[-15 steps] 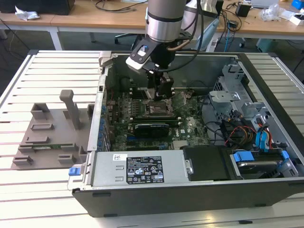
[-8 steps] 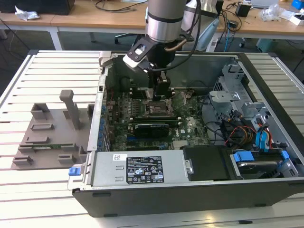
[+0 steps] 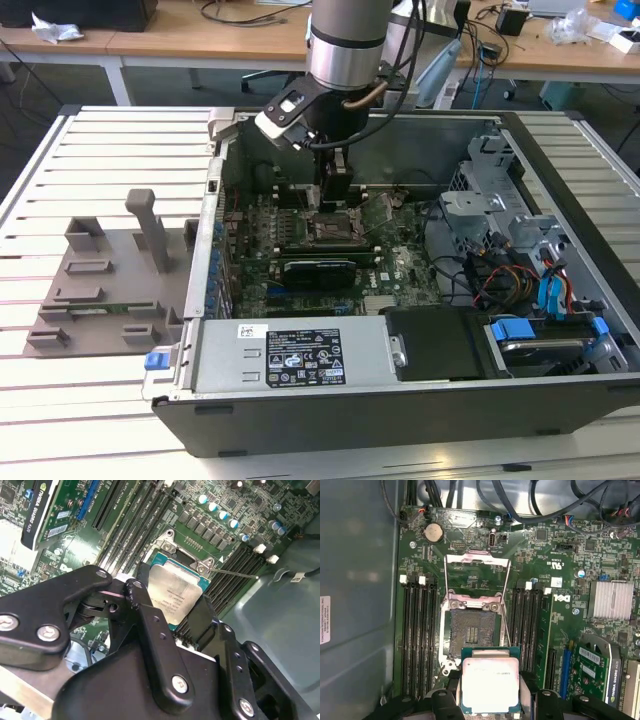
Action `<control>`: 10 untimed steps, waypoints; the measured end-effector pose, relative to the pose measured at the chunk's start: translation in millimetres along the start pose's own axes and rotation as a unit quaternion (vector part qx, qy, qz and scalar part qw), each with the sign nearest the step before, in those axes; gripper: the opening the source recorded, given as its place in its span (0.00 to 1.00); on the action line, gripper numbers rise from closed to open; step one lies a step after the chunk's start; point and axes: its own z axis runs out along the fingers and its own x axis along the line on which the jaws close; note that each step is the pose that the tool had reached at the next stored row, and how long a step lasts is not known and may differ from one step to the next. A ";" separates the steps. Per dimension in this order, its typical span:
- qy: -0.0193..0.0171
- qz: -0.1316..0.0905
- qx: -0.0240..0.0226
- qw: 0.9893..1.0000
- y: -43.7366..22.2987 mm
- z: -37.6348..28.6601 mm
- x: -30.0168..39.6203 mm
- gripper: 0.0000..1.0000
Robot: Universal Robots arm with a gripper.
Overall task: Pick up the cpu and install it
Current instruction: 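Place the cpu into insertion slot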
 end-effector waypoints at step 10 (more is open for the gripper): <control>0.000 0.001 0.000 1.000 0.9 4.8 0.4 0.55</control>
